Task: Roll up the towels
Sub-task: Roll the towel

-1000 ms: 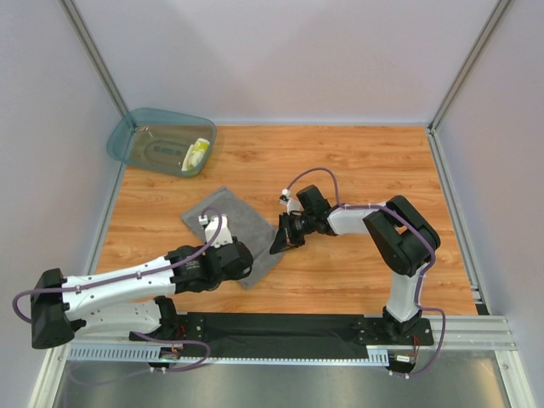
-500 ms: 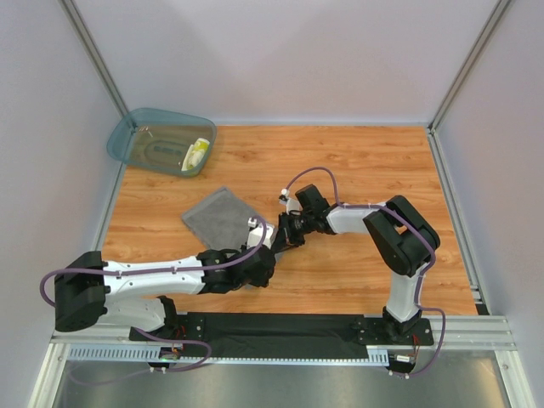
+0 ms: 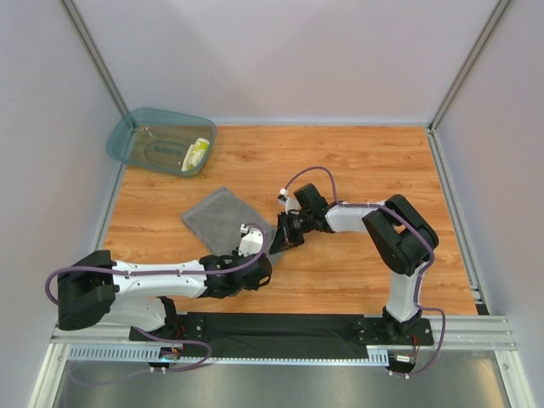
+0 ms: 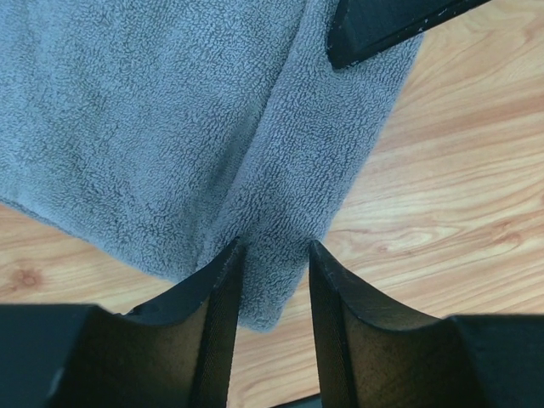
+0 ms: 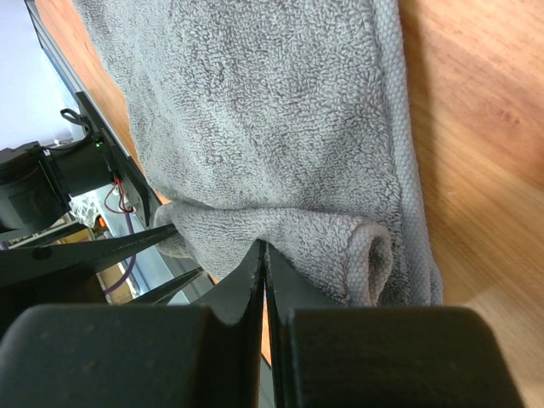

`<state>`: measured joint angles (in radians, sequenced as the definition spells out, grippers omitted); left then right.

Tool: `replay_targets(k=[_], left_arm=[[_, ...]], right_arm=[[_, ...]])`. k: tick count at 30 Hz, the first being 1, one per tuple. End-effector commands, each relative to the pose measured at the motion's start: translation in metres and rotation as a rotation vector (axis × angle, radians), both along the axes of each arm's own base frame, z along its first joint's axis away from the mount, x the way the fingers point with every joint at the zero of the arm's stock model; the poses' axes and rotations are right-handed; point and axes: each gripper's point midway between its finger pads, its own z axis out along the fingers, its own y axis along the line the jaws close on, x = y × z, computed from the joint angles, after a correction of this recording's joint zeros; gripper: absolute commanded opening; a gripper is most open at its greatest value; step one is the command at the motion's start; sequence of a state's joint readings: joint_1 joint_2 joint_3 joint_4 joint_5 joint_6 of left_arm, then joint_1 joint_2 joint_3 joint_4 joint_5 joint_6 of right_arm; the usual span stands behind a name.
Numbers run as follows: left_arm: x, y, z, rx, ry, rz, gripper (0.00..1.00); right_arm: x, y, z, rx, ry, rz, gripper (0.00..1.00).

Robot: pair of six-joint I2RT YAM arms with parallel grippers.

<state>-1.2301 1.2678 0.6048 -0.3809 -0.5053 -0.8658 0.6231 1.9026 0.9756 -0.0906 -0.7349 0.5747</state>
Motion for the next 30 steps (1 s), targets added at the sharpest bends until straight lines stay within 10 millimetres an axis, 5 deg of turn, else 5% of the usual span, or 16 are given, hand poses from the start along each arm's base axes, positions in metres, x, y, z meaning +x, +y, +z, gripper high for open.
replay_targets(k=[1,15,30], left_arm=[[-0.012,0.014,-0.019,0.034,0.046,-0.006,0.44],[-0.048,0.053,-0.062,0.177,0.163,0.019,0.56],[-0.069,0.081,-0.080,0.591,0.259,0.081,0.55]], right_arm=[[0.008,-0.015,-0.033,-0.132,-0.031,-0.025,0.02],[0.018,-0.006,-0.034,-0.137,-0.023,-0.018,0.02],[0.063,0.014,-0.022,-0.131,-0.056,0.005,0.01]])
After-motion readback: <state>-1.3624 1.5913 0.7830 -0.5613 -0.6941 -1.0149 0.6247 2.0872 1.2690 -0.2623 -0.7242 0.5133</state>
